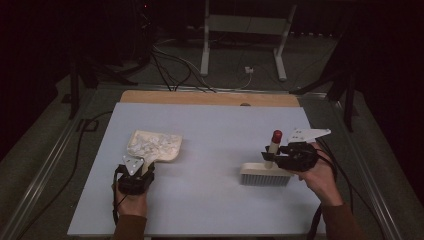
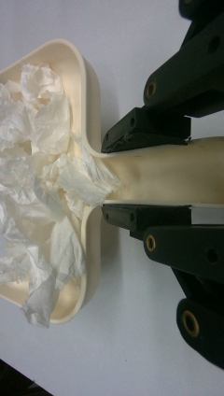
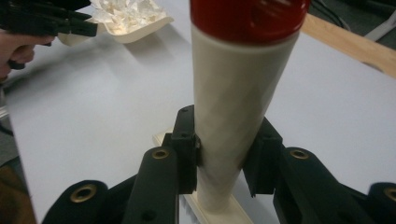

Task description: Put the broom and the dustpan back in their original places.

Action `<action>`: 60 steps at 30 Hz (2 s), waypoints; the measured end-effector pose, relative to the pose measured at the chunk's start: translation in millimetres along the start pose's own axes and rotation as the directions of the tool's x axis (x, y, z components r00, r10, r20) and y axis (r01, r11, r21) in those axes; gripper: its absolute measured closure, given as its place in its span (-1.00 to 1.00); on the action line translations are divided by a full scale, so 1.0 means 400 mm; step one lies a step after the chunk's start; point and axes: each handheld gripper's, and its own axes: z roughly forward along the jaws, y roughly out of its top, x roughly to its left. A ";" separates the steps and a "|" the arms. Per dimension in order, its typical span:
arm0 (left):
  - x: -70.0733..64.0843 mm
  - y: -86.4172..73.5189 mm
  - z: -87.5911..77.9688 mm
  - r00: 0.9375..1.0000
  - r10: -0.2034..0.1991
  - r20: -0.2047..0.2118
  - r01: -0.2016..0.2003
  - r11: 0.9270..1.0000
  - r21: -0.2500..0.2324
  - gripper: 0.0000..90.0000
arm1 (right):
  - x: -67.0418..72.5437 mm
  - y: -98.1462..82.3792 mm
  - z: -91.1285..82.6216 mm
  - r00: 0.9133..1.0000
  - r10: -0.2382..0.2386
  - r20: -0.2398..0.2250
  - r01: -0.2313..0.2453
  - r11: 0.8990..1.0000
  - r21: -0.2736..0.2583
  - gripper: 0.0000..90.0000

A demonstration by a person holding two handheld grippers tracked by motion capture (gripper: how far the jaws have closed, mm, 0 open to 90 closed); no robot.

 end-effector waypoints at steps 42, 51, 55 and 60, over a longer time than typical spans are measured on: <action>-0.010 0.004 0.055 0.999 -0.028 -0.032 0.029 0.999 0.043 0.48 | -0.202 -0.054 0.216 0.928 0.306 0.213 -0.341 0.928 0.151 0.42; -0.009 0.003 0.075 0.999 -0.023 -0.046 0.026 0.998 0.057 0.48 | -0.222 -0.083 0.266 0.904 0.339 0.259 -0.391 0.902 0.185 0.40; -0.007 0.002 0.088 0.998 -0.025 -0.051 0.028 0.998 0.065 0.48 | -0.225 -0.090 0.280 0.894 0.354 0.275 -0.413 0.889 0.200 0.40; -0.004 0.003 0.104 0.998 -0.033 -0.052 0.037 0.997 0.073 0.48 | -0.227 -0.095 0.292 0.886 0.362 0.290 -0.427 0.879 0.210 0.40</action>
